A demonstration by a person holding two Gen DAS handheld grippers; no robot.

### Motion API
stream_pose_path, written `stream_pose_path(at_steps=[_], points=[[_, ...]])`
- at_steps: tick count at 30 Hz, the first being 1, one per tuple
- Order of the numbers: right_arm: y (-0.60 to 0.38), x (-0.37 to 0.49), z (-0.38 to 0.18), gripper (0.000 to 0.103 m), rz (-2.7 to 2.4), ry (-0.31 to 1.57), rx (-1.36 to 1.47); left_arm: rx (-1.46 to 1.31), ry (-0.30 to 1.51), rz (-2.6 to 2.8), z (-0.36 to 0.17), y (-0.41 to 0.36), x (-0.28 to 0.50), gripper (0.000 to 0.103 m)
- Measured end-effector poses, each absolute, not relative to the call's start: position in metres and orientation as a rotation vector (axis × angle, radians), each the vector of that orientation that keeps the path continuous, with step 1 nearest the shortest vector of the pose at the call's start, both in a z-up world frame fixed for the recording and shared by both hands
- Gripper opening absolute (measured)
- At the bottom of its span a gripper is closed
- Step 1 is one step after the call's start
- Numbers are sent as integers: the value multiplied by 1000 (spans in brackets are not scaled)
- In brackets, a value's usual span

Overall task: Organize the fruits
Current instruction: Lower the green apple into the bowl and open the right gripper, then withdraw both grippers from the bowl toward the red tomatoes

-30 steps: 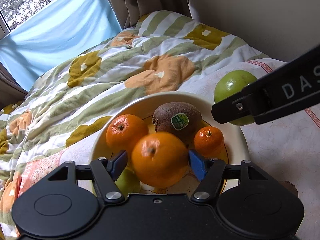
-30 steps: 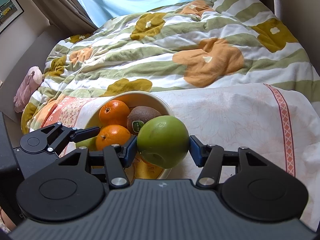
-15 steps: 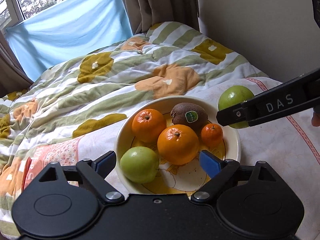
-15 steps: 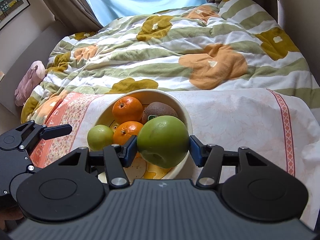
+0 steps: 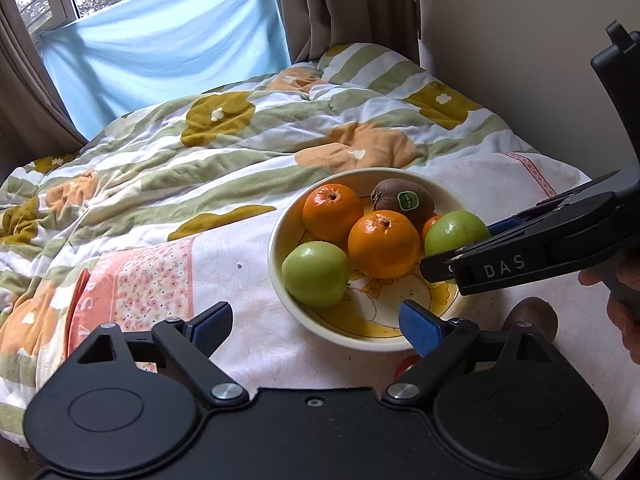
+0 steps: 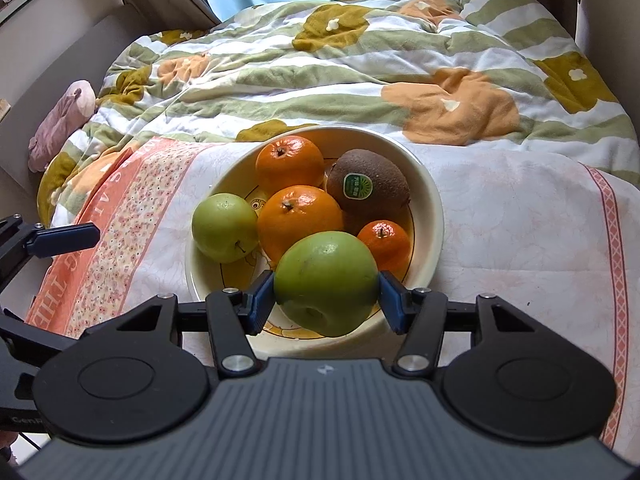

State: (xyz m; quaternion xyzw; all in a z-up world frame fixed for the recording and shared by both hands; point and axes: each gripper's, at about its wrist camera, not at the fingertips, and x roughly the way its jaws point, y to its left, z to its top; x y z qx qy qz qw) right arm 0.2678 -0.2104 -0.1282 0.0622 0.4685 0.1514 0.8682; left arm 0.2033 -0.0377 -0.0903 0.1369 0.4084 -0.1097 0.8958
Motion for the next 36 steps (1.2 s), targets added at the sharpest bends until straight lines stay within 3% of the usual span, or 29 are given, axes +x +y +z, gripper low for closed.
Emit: stream_pose_path(at_steps=[6,8,9,10,36], points=[[-202,266,-135,72,279,954,80,277,858,-212,-91,-30,198,93],[-202,264,-133,83,284,935,69,271,860,-206,-91,-28,197,93],[-201,263,-132,101,282,927,60,265,862,-203,-91,-27,196,93],[-200,262,-130,103,277,919,54,260,863,-200,-91,-25,196,93],[-207,213,-44,103,335,795,-8,137,769,-85,-34,4,145,93]])
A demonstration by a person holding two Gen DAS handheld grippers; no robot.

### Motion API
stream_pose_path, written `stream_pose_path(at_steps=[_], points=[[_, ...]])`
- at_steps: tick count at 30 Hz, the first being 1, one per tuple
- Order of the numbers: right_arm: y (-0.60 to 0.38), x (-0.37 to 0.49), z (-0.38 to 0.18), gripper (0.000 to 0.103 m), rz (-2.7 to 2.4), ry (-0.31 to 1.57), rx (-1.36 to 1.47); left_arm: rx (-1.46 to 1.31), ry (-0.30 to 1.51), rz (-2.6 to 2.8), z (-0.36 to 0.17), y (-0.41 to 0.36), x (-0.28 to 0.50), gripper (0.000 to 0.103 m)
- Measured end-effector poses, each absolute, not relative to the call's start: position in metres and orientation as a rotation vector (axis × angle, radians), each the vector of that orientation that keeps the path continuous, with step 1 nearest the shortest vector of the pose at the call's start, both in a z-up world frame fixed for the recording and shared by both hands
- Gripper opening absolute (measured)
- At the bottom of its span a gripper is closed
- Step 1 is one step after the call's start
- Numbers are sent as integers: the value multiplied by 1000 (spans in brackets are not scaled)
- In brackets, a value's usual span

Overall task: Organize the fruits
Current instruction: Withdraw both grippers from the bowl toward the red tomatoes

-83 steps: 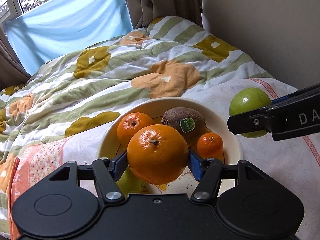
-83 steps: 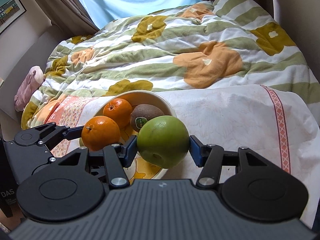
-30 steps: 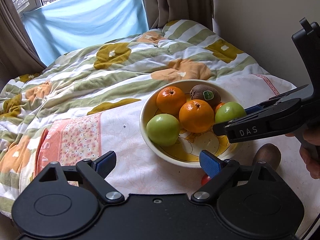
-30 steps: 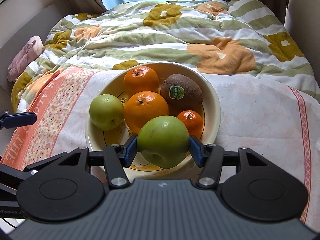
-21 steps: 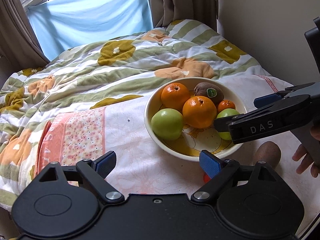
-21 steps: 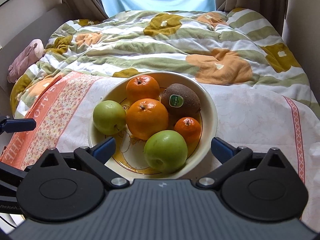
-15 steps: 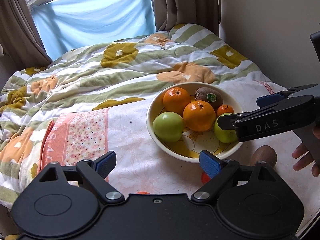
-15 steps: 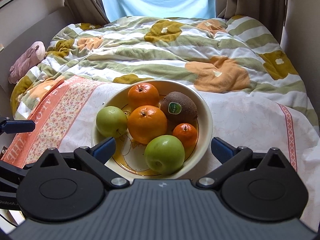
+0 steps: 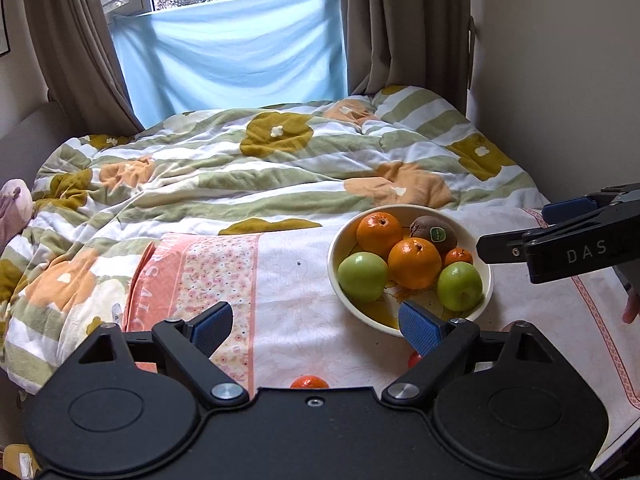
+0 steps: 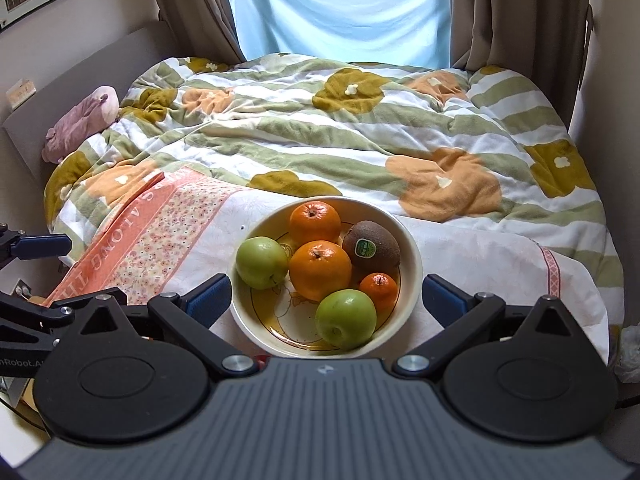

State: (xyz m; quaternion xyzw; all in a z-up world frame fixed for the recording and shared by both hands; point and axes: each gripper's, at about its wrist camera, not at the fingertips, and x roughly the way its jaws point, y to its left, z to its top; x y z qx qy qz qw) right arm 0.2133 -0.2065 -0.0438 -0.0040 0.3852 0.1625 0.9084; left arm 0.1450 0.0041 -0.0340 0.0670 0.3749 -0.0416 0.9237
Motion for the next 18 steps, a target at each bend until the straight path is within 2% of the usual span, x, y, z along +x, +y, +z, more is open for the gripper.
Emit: stream_pose_path(at_steps=[10,18], points=[[-185,171,-41,103,323,768,-4,111,816,-90,-49,26,112,93],[-159,141,-71,103,240,783,49,133,854,-154,-73,47,101,88]])
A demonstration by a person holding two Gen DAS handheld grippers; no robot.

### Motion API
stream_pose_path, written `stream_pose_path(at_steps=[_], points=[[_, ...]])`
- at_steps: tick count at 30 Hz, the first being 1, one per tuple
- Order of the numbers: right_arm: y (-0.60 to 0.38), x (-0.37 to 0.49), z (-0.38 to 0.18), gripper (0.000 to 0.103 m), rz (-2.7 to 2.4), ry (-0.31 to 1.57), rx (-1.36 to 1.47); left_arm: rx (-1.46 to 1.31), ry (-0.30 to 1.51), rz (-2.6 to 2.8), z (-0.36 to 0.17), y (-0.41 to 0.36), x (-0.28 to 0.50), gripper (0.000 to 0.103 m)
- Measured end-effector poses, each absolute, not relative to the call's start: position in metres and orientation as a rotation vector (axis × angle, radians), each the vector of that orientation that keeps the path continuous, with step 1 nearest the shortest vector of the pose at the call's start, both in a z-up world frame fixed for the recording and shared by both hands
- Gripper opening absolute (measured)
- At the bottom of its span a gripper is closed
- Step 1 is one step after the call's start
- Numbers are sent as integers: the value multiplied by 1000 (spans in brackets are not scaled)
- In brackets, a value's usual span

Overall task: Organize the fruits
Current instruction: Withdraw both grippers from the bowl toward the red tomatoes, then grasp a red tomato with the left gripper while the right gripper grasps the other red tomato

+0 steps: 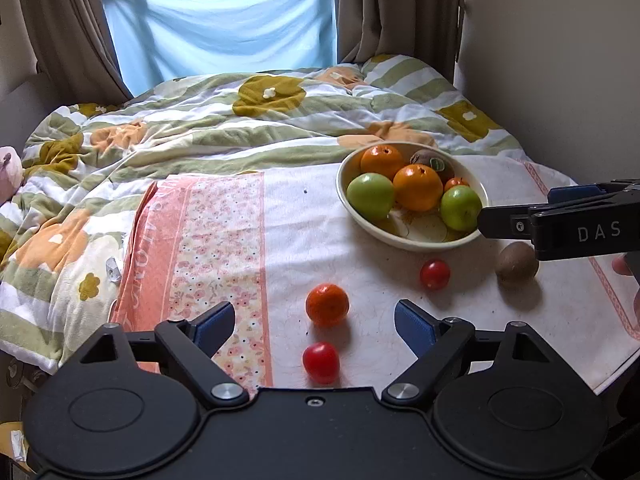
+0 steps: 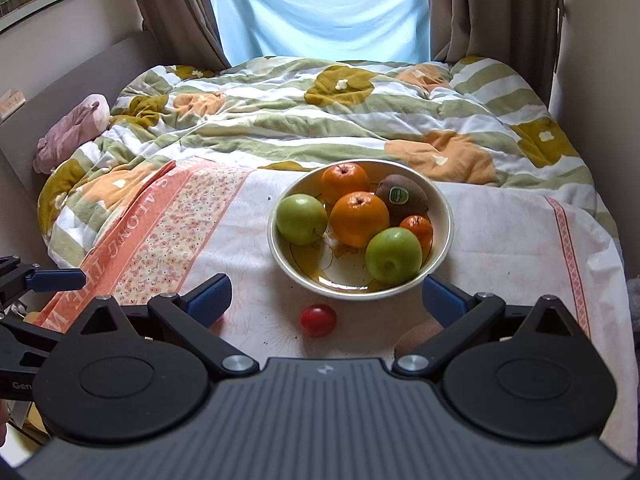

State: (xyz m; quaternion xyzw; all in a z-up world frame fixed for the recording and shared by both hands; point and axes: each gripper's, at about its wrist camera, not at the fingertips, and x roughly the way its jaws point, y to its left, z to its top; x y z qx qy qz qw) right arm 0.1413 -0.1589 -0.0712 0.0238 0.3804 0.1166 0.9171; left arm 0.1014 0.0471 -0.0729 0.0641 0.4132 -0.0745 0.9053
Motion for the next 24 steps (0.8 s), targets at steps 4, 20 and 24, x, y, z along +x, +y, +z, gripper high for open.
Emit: stream_pose_path(at_steps=[4,20,24], points=[[-146,133,-94,103,200,777,43,118,881,-182,-96,56,101,76],[-107,144,-160,103,190,796,-29,97,917,-184,-159,57,101,56],[-106,149,-165,102,199,797,-40,86,909,-171,-162,55,103,50]])
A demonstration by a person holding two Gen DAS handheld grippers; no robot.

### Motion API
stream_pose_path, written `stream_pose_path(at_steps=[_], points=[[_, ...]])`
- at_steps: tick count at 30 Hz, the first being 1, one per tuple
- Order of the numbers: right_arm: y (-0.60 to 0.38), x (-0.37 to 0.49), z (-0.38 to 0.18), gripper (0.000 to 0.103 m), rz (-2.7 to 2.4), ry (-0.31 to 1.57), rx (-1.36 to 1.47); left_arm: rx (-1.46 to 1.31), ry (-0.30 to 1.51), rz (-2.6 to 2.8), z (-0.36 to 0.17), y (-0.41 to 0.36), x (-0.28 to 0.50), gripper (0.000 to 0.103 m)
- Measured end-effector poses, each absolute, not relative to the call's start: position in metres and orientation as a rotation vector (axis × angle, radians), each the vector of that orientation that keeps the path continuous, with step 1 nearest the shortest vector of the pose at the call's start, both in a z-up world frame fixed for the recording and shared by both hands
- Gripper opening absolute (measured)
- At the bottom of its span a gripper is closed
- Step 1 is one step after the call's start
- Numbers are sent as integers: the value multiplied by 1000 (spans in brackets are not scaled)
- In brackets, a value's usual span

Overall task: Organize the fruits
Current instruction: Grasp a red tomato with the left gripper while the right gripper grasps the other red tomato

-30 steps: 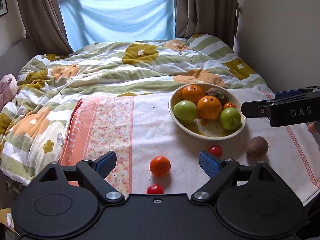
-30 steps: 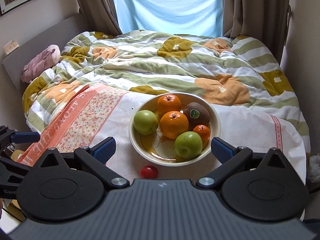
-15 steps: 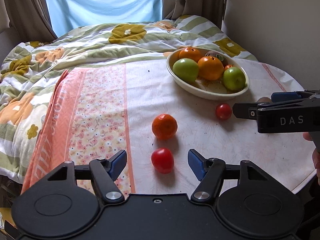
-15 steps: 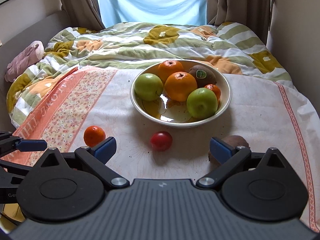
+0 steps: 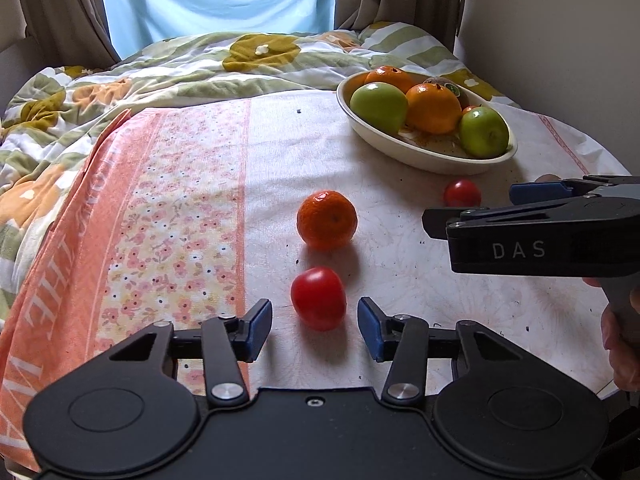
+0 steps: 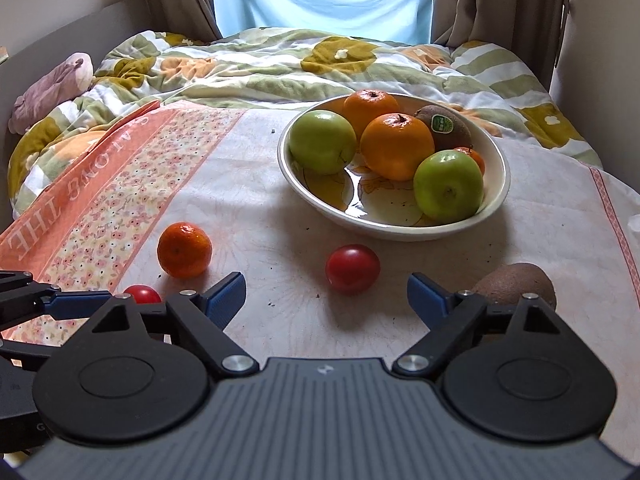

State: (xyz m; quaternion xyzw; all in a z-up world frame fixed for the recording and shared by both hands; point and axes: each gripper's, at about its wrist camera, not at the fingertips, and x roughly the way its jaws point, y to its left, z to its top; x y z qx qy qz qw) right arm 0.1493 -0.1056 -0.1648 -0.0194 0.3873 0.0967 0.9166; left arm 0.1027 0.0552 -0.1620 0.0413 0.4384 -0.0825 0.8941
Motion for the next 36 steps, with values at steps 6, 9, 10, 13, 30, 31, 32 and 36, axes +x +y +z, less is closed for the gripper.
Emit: stream_pose_path(at_steps=[6,9,10,13,30,31,32,36], points=[[-108,155,-171,95,202,803,-42,95,909,-160,-167,50,105,34],[-108,157,-172,93,204,808,-38,95,907,-156,-167,50,106,34],[-108,157,-172,93,205,809,-39,95,908,-157,-167,50,106,34],[-109,158,-173,92,206,813,-41,97,907,-154,-167,50,106,33],[-112,173,-183,75,200,833,-43,92,901,-149,-166,55,109,33],[-112,174,-183,74,197,831,-41,90,899,-148,-165,55,109,33],[-112,175,-184,74,197,832,-38,89,898,-148,-165,55,109,33],[-112,178,-184,66,190,830,-39,87,894,-147,-162,56,108,33]])
